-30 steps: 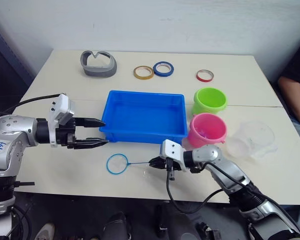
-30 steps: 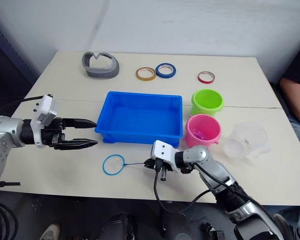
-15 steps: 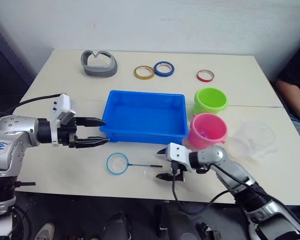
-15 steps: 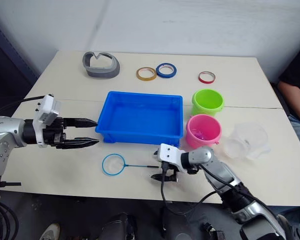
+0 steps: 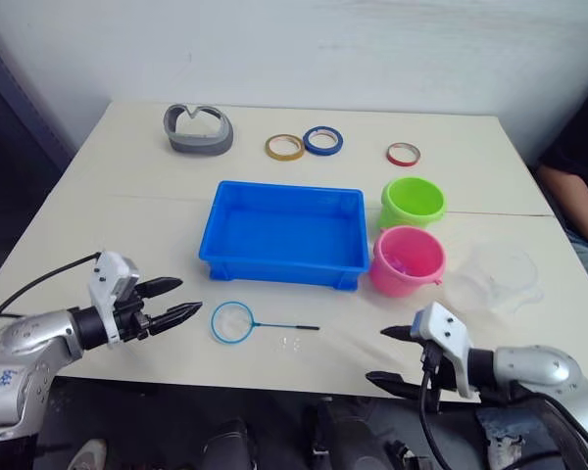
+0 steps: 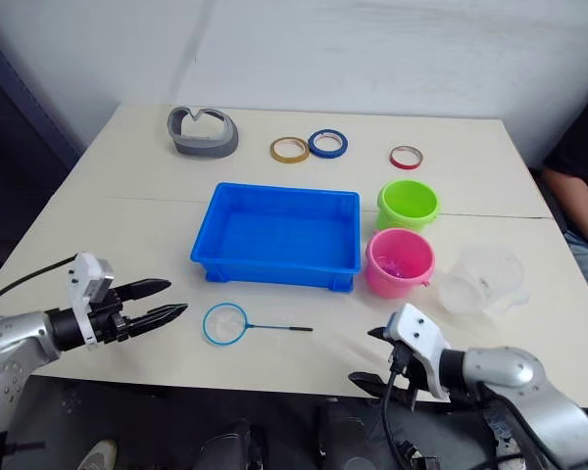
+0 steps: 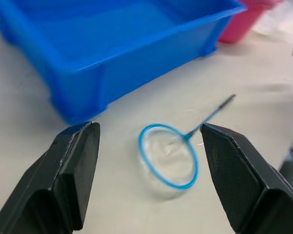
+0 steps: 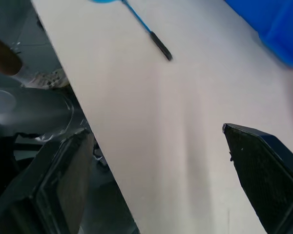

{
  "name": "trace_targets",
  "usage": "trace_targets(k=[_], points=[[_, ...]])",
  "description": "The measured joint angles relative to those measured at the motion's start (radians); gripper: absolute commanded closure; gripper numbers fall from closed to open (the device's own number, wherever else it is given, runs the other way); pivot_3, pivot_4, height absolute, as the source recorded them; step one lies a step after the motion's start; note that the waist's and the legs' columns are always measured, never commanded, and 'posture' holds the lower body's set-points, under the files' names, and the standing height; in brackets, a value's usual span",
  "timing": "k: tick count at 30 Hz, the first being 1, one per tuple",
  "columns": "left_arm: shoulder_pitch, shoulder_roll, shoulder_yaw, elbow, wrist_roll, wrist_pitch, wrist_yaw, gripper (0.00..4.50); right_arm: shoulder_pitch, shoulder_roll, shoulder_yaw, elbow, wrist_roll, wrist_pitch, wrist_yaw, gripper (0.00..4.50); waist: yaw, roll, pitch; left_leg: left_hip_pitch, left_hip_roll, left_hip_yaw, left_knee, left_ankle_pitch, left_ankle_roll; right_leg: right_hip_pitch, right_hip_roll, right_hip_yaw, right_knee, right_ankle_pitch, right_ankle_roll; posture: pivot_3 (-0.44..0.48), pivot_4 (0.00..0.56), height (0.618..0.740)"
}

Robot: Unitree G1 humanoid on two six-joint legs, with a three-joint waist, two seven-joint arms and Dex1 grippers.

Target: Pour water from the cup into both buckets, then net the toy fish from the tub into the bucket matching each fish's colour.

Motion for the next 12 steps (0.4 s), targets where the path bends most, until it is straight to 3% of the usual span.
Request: trace_targets(k=[5, 12], points=[[0.145, -0.097, 0.065, 0.014, 0.020, -0.072, 0.084, 0.88, 0.118, 0.050, -0.040, 0.027, -0.009, -0.119, -0.028, 0.05, 0.000, -0.001, -0.001, 0.005, 0.000, 0.000, -0.002, -0.003, 0.001, 0.007, 0.000, -0.001, -0.004, -0.001, 0.001, 0.000, 0.150, 0.693], [0.285, -0.175, 0.078, 0.024, 0.027, -0.130, 0.106, 0.88, 0.136, 0.055, -0.043, 0.114, -0.028, -0.220, -0.035, 0.05, 0.022, -0.003, -0.002, 0.005, 0.000, 0.000, -0.003, -0.005, 0.004, 0.009, 0.000, -0.002, -0.011, 0.000, 0.001, 0.000, 0.150, 0.693]])
